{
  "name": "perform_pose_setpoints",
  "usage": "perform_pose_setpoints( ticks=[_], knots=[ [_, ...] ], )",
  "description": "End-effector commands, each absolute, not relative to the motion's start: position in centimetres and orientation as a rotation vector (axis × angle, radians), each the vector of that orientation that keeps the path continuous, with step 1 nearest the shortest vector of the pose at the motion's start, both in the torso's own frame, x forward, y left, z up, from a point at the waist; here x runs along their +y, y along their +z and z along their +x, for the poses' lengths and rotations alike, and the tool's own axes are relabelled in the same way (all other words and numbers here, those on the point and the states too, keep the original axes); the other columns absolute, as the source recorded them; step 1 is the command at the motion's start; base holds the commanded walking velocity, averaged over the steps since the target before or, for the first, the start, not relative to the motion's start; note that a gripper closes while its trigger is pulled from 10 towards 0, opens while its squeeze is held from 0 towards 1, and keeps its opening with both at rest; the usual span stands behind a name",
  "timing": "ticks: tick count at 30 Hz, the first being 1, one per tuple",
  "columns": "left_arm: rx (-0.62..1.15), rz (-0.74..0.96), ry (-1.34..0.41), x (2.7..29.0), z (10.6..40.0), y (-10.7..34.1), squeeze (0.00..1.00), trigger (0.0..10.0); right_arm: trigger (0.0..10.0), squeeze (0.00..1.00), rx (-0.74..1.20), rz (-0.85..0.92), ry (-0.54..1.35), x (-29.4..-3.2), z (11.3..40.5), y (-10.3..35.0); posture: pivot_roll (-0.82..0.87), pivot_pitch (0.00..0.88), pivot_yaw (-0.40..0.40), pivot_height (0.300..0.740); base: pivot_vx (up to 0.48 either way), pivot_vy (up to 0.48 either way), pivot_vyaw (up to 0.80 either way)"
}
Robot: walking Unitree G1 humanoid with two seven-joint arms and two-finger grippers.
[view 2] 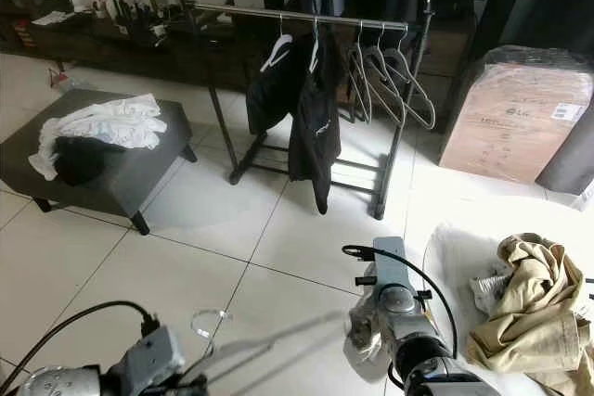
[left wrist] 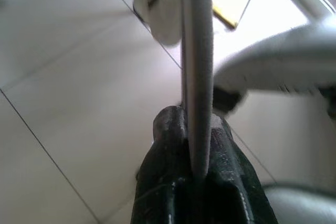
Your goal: Hang hanger
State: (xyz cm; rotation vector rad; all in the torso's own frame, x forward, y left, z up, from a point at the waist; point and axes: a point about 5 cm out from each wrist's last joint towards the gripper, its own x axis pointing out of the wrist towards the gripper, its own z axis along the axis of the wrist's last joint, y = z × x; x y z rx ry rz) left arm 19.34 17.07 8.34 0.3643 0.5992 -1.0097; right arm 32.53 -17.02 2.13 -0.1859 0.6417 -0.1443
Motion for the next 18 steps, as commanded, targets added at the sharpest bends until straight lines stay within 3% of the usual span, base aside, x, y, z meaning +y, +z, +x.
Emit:
perform_pose_setpoints(
  ticks=[1, 18],
  knots=[
    [0.590, 0.378, -0.970, 17.5, 19.7, 8.2, 0.00, 10.0, 10.0, 0.00, 0.657, -0.194, -0.137, -16.7, 32.4, 1.9, -0.03, 0.107, 0.012, 0.740, 0.000, 0.000, 0.00],
    [0.607, 0.332, -1.041, 15.9, 21.5, 6.6, 0.00, 10.0, 10.0, 0.00, 0.637, -0.213, 0.002, -14.8, 32.5, 2.0, -0.05, 0.103, 0.010, 0.740, 0.000, 0.000, 0.00]
  ],
)
